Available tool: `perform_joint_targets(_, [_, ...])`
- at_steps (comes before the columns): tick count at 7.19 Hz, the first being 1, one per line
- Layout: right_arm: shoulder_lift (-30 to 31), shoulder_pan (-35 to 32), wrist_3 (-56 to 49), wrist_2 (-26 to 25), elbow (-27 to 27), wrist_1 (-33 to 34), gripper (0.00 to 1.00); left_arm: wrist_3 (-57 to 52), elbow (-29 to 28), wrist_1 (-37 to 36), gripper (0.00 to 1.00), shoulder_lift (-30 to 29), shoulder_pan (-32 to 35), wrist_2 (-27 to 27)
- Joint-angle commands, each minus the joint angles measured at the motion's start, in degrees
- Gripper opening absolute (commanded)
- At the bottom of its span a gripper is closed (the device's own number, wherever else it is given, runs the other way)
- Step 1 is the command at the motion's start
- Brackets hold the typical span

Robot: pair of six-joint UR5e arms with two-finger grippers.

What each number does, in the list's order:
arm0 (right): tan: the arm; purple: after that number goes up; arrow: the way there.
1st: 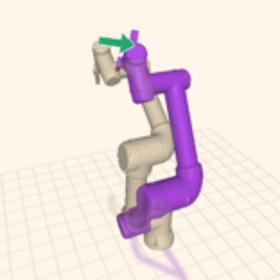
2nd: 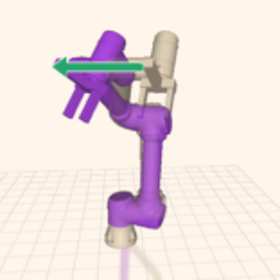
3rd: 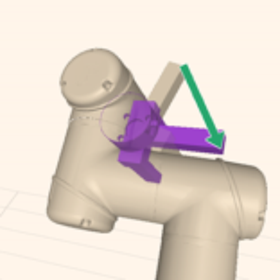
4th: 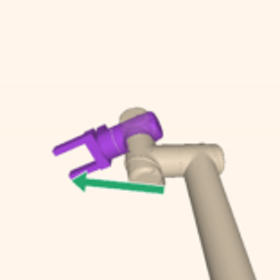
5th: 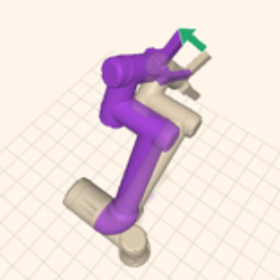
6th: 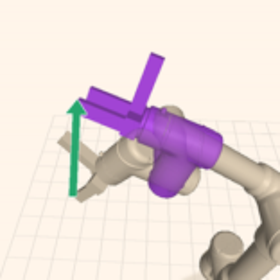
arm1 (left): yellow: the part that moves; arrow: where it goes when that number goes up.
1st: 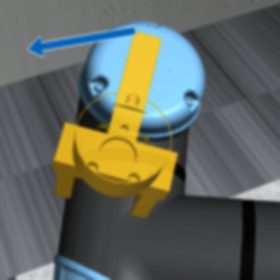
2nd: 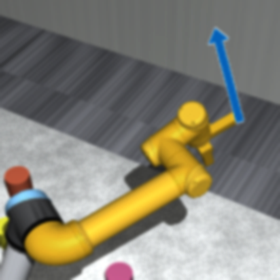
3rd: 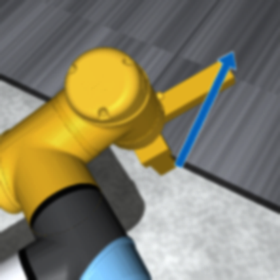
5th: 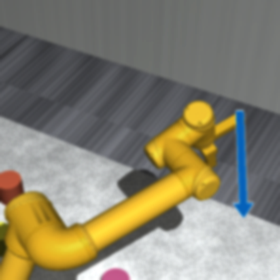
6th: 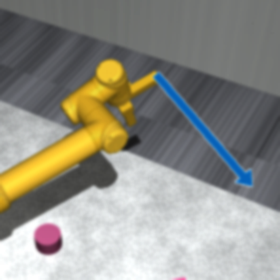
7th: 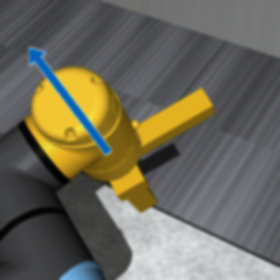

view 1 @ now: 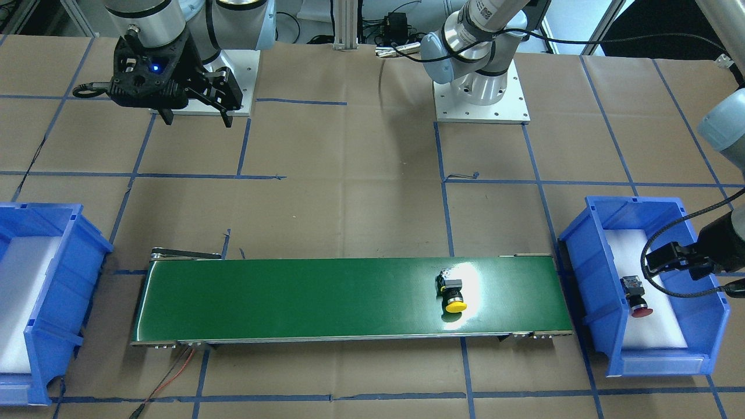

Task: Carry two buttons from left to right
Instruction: 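Move the left gripper back down into the bin over the red button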

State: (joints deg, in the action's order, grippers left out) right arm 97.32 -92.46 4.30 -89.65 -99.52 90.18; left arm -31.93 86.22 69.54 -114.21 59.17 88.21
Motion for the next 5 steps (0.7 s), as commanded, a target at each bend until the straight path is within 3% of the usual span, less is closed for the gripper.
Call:
perform_joint_targets(1, [0.0, 0.0, 0.0, 0.0, -0.1, 0.0, 1.00, 0.0, 0.2, -3.5, 0.99, -2.1, 0.0, 0.0])
perform_joint_targets(5, [0.0, 0.0, 0.0, 0.0, -0.1, 0.0, 1.00, 0.0, 0.3, -6.7, 0.99, -8.4, 0.2, 0.6])
